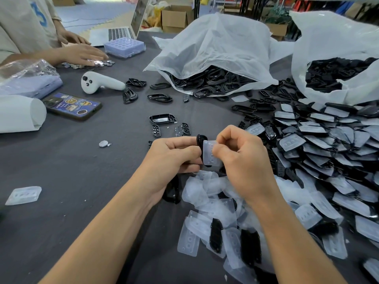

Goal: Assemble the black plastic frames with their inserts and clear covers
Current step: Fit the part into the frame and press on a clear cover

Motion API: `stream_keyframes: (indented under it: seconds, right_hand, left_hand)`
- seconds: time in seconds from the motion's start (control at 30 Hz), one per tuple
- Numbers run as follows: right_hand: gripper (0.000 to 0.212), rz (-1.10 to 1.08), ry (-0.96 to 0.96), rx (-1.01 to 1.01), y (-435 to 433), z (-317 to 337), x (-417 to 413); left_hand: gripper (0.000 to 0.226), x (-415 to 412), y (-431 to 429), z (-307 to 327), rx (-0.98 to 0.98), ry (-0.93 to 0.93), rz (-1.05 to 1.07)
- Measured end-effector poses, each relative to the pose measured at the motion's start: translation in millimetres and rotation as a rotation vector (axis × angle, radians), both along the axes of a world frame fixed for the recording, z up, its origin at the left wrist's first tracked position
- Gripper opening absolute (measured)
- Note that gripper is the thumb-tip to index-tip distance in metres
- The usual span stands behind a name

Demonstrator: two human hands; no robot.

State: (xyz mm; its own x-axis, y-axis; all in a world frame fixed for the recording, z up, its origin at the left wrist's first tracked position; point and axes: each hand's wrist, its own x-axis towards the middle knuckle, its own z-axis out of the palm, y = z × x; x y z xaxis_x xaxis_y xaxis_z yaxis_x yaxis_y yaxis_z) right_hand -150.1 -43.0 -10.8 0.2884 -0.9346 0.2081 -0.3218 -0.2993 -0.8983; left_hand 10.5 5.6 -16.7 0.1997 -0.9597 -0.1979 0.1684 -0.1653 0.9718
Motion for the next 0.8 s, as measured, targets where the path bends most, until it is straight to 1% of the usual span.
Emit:
stream_keyframes:
  seconds: [0.1, 0.23, 0.37, 0.43, 0.57, 0.67, 0.8]
  right_hand:
    - [0.017, 0.073, -0.048, 0.032, -1.4, 1.4, -1.9]
    - [0.009, 0.153, -0.108, 0.073, -4.2, 4.7, -4.1]
    - [0.013, 0.190, -0.121, 0.064, -4.6, 4.3, -5.9]
    - [0.011, 0.185, -0.109, 0.057, -3.5, 4.2, -5.3]
    - [0.010, 0.162, -0.086, 0.025, -1.3, 4.1, -4.2]
    - [0.009, 0.131, -0.109, 0.016, -0.3, 4.2, -3.0]
    - [0.007, 0.069, -0.152, 0.052, -1.6, 3.9, -1.9]
  left_hand:
    - [0.019, 1.1, -0.4, -0.1, 0.003, 0.014, 0.034]
    - [0.030, 0.8, -1.8, 0.2, -0.016, -0.011, 0.076]
    - [0.029, -0.3, -3.3, 0.4, -0.019, -0.018, 0.083]
    - [0.029, -0.2, -3.0, -0.2, -0.023, -0.017, 0.083]
    - [0.011, 1.0, -3.1, -2.2, -0.017, -0.037, 0.077]
    - [0.011, 1.2, -3.9, -3.5, -0.017, -0.052, 0.117]
    - [0.020, 0.5, -3.9, -3.1, -0.045, -0.061, 0.151]
